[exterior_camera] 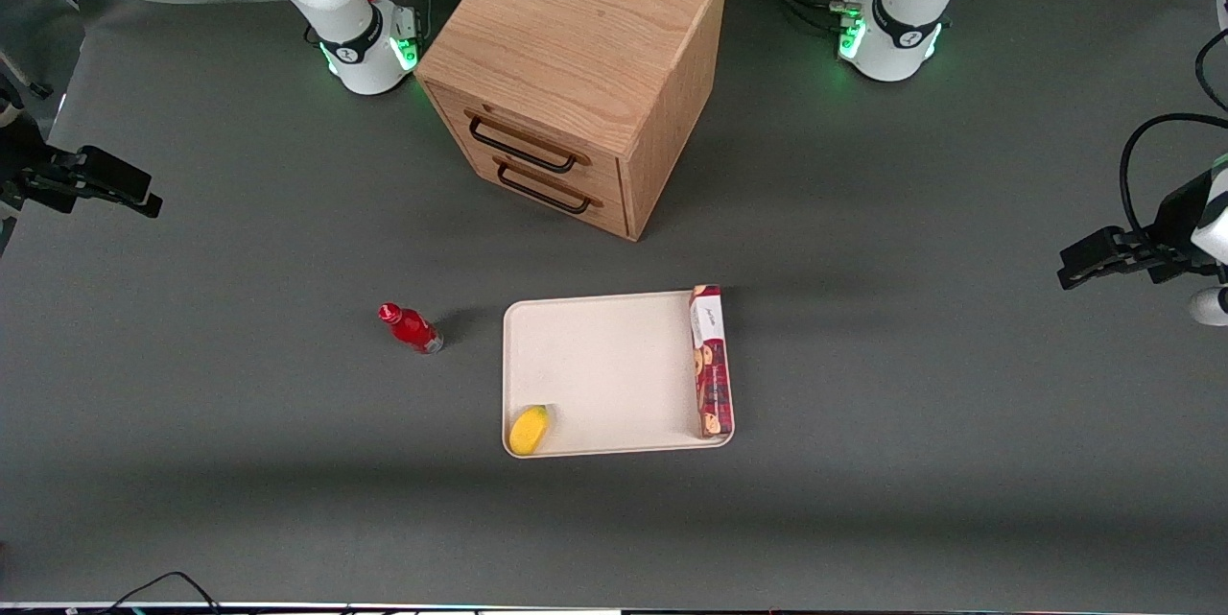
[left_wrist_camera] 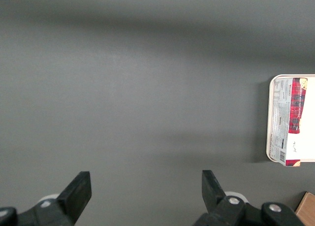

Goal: Place coke bottle on tray

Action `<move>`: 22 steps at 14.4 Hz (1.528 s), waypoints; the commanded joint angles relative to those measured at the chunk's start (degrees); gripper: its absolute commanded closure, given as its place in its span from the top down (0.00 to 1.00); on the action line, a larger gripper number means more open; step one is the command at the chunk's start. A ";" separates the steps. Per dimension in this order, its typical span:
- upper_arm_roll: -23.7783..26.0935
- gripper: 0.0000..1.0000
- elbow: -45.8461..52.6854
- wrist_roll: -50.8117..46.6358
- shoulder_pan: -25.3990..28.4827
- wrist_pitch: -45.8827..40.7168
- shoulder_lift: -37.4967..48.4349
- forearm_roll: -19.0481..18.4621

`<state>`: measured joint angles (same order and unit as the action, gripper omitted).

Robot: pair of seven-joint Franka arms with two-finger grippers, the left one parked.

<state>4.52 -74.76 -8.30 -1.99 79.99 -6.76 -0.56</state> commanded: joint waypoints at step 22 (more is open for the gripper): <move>10.33 0.99 -36.68 -18.58 2.42 46.56 -9.41 -1.88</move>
<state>14.74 -110.66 -23.29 -0.23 124.00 -15.07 -0.11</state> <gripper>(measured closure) 0.000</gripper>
